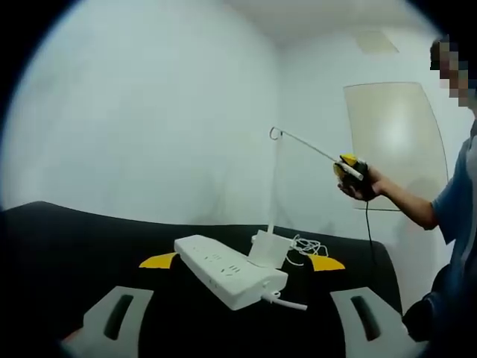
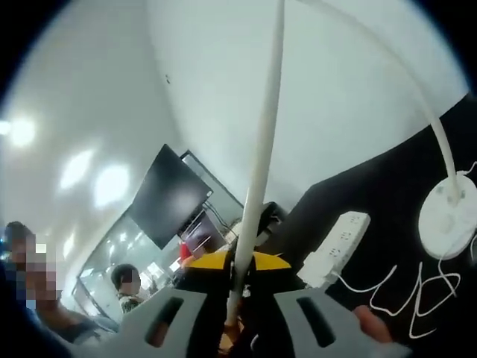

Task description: Insert the desk lamp plug into the socket, turn on the power strip switch, turn on the lamp switch, then turn off the lamp switch, turn off the power strip switch, and remove the plug from the socket.

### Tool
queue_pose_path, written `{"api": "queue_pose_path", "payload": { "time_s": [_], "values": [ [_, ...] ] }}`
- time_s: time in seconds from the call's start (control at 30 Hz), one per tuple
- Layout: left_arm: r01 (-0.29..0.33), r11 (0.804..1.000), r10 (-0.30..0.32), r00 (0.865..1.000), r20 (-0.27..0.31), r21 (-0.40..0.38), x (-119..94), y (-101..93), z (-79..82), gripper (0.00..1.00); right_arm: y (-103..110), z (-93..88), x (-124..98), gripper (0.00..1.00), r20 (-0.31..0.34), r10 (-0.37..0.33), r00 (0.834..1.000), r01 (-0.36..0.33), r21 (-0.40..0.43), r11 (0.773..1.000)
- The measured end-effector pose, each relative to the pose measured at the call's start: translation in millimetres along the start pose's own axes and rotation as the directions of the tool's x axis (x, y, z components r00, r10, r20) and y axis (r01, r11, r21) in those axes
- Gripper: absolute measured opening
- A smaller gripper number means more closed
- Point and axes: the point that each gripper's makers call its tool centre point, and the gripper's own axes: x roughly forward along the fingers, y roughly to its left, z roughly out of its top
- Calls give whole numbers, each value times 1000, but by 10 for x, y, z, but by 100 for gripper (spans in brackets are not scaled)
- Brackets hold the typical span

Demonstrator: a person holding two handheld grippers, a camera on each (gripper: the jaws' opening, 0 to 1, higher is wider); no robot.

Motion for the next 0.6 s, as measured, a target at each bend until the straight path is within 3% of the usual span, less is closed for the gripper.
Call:
{"api": "queue_pose_path", "payload": {
  "time_s": [0.17,0.37,0.6],
  "values": [
    [3,1000,-3,1000,-2,7,0,-26,-6,63,-166,-47,-34,11,7,-10,1000,10,20,1000],
    [6,1000,-6,1000,6,11,-7,-64,5,63,-293,-40,-44,11,23,-5,1000,6,-19,1000],
    [6,1000,-6,1000,-14,28,8,-73,-31,63,-451,-69,-73,11,-9,-14,1000,13,-78,997]
  ]
}}
